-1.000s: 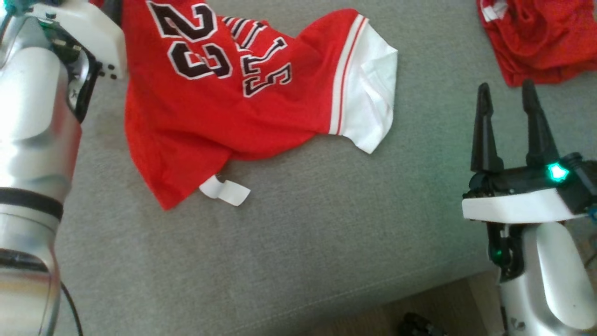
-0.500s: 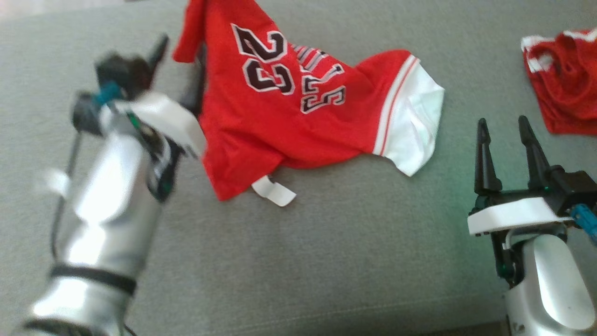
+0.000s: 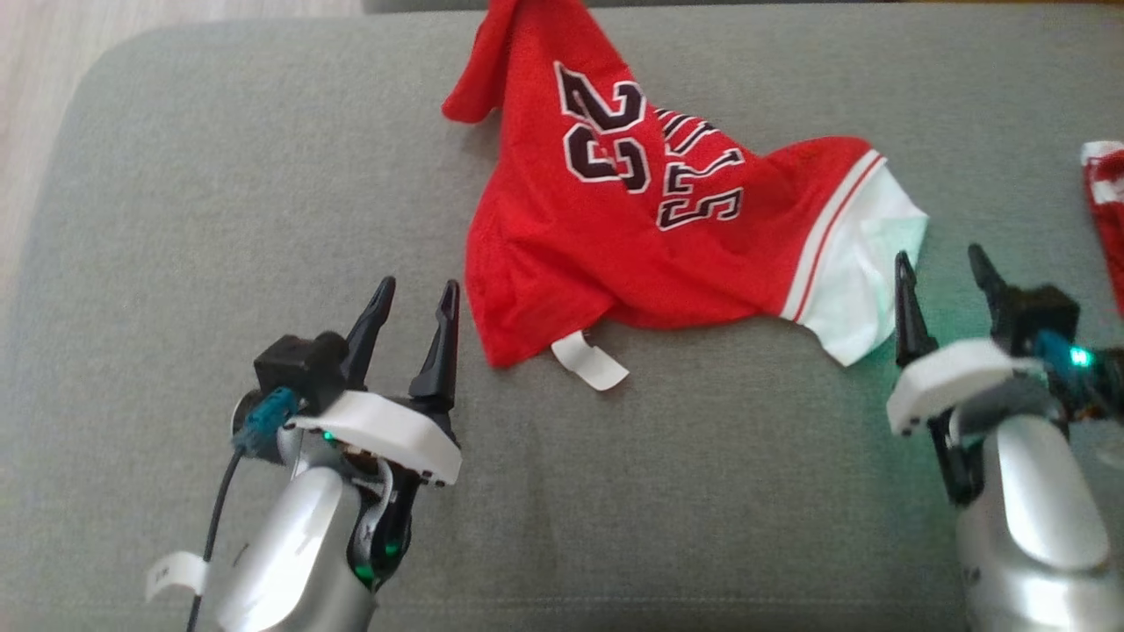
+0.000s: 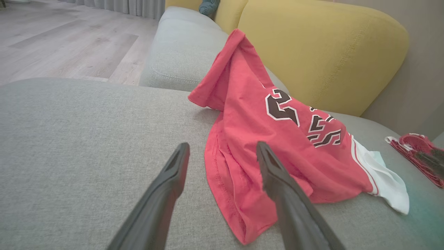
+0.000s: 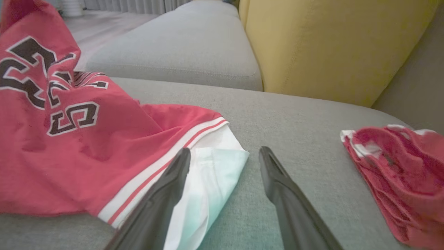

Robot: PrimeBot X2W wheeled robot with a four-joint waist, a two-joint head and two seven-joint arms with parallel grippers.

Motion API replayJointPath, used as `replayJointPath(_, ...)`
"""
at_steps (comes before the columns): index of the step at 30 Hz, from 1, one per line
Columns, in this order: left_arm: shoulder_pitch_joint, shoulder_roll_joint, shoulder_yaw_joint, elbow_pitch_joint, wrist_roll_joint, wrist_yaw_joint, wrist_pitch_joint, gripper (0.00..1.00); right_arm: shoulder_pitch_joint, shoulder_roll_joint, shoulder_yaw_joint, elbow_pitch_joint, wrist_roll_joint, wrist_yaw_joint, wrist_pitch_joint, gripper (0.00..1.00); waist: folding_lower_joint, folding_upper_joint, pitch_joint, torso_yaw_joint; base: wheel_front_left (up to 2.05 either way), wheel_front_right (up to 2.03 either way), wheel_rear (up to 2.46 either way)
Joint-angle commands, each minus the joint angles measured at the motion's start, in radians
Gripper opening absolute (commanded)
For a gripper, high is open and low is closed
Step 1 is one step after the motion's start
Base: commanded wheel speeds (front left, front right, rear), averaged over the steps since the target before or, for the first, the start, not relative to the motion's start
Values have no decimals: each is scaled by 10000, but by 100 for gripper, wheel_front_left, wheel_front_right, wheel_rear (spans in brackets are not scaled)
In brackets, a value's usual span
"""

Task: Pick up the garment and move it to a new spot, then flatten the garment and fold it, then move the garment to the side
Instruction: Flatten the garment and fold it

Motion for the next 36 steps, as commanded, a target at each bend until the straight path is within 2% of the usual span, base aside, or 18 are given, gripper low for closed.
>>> replayJointPath(1,-271,54,350,-509,55,63,-119,100,-756,-47,81,51,-367,65,126,100,1,0,203,214,0,0,0)
replayJointPath(8,-76,-39,376,-969,145,138,-119,100,-1866,-47,-671,1829,-1694,65,690,100,1,0,559,742,0,0,0)
replayJointPath(15,57,-104,462,-1089,172,116,-120,100,-2533,-47,-1660,2752,-2726,65,698,100,1,0,717,862,0,0,0)
replayJointPath(16,63,-112,475,-1092,180,114,-120,100,-2607,-47,-1777,2848,-2823,65,664,61,1,0,728,856,0,0,0)
replayJointPath(19,86,-134,528,-1103,197,107,-120,100,-2793,-47,-2179,3110,-2931,65,481,3,1,0,739,785,0,0,0)
replayJointPath(20,97,-138,547,-1110,203,101,-120,100,-2836,-47,-2302,3182,-2929,65,376,0,1,0,739,736,0,0,0)
replayJointPath(28,228,-134,624,-1094,272,43,-120,100,-2728,-47,-3070,3754,-2392,65,-500,0,1,0,589,250,0,0,0)
replayJointPath(36,411,-38,651,-1086,292,-20,-120,100,-2026,-47,-3603,4296,-995,65,-1409,0,1,0,384,-228,0,0,0)
